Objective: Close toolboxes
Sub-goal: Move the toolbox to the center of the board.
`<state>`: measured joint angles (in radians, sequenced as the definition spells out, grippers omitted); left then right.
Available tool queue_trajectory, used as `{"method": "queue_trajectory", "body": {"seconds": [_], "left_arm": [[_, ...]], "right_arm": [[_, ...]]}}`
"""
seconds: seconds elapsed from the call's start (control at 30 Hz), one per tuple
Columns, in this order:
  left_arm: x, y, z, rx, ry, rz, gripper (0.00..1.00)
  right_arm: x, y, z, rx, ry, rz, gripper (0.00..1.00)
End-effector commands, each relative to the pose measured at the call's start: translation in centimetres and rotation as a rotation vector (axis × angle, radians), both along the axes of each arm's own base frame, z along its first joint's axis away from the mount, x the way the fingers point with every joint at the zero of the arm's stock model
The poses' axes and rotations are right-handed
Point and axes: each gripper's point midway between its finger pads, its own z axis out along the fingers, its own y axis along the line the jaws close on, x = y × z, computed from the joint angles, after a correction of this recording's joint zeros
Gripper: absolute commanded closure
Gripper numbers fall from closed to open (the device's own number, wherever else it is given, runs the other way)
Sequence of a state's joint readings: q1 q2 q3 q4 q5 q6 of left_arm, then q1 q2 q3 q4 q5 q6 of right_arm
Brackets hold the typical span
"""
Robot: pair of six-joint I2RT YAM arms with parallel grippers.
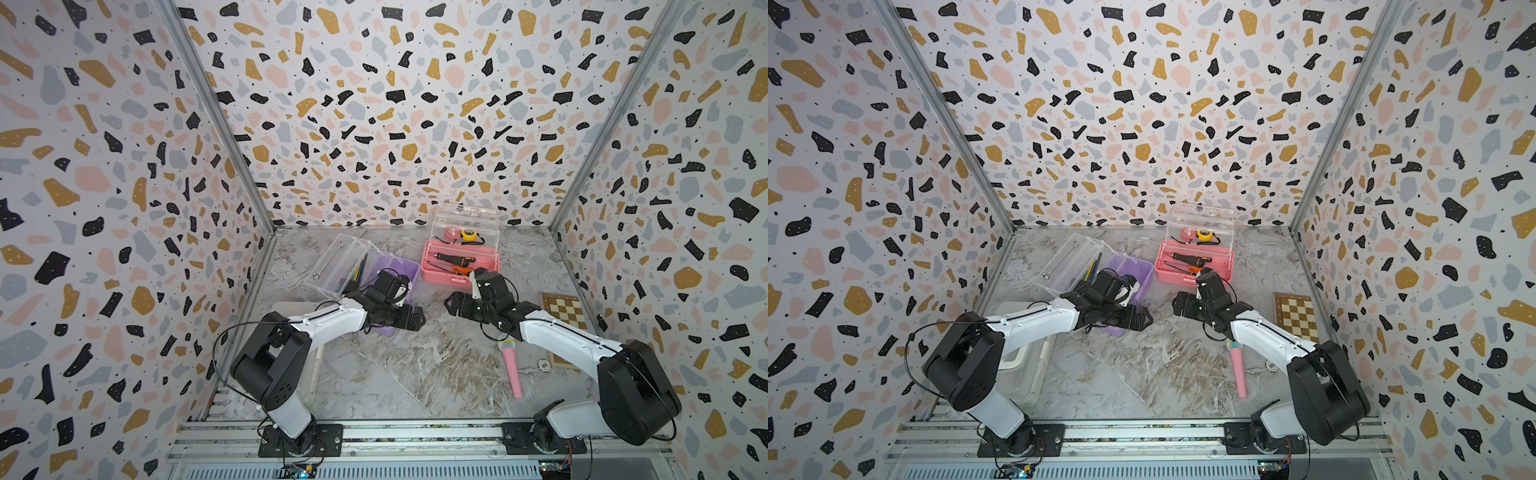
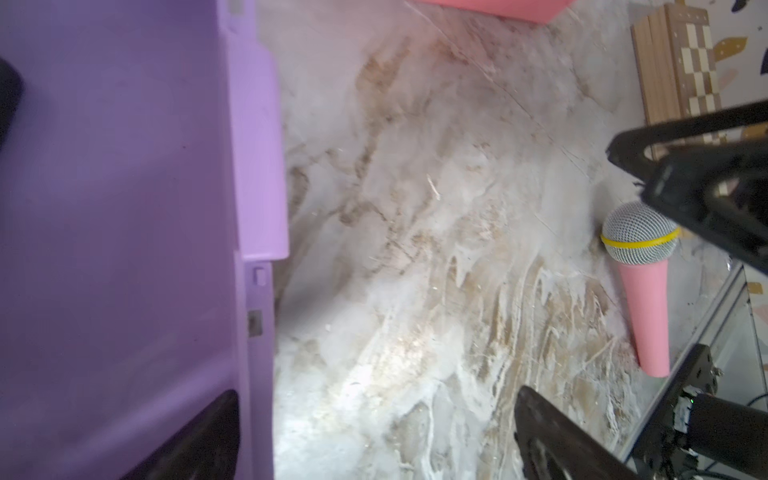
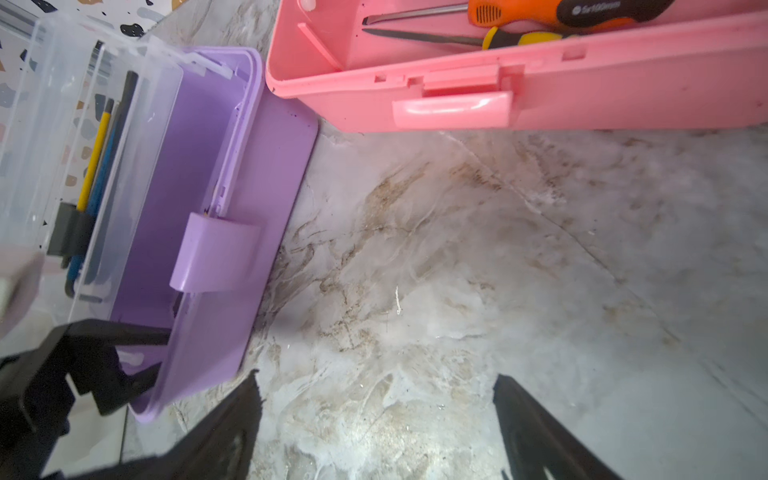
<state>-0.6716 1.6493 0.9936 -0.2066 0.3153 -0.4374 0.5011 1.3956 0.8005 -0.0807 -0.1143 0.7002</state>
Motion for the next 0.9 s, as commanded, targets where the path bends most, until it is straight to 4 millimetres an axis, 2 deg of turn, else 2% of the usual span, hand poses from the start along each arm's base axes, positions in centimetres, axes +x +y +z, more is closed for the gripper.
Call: {"method": "queue_trajectory", "body": {"seconds": [0.0, 0.17, 0.3, 0.4, 0.5, 0.67, 0.87], "left_arm": [[-3.5, -1.7, -0.3, -0.030, 0.094, -0.038, 0.01], [-5.7, -3.2, -0.1, -0.038, 0.108, -0.077, 0.01], [-8.0, -5.2, 0.1, -0.064, 0.131, -0.121, 0.01], [-9.0, -6.9, 0.6, -0.101, 0.129, -0.137, 0.01], [-10.0, -8.6, 1.5, -0.137, 0.129, -0.159, 0.01], [-10.6, -10.4, 3.3, -0.183, 0.112, -0.173, 0.01], [-9.8, -9.5, 6.3, -0.192, 0.018, -0.154, 0.00]], "right_arm": [[-0.1, -1.1, 0.6, -0.011, 0.001, -0.060, 0.14], [-0.3, -1.7, 0.3, -0.016, 0.000, -0.089, 0.14], [-0.2, -2.1, 0.3, -0.024, 0.005, -0.112, 0.15], [-0.2, -2.4, -0.1, -0.035, 0.016, -0.128, 0.16], [-0.2, -2.3, -0.4, -0.021, 0.022, -0.133, 0.22], [0.0, -2.0, -0.9, -0.005, 0.031, -0.139, 0.35], [1.1, -1.3, -2.3, -0.006, 0.055, -0.141, 0.49]]}}
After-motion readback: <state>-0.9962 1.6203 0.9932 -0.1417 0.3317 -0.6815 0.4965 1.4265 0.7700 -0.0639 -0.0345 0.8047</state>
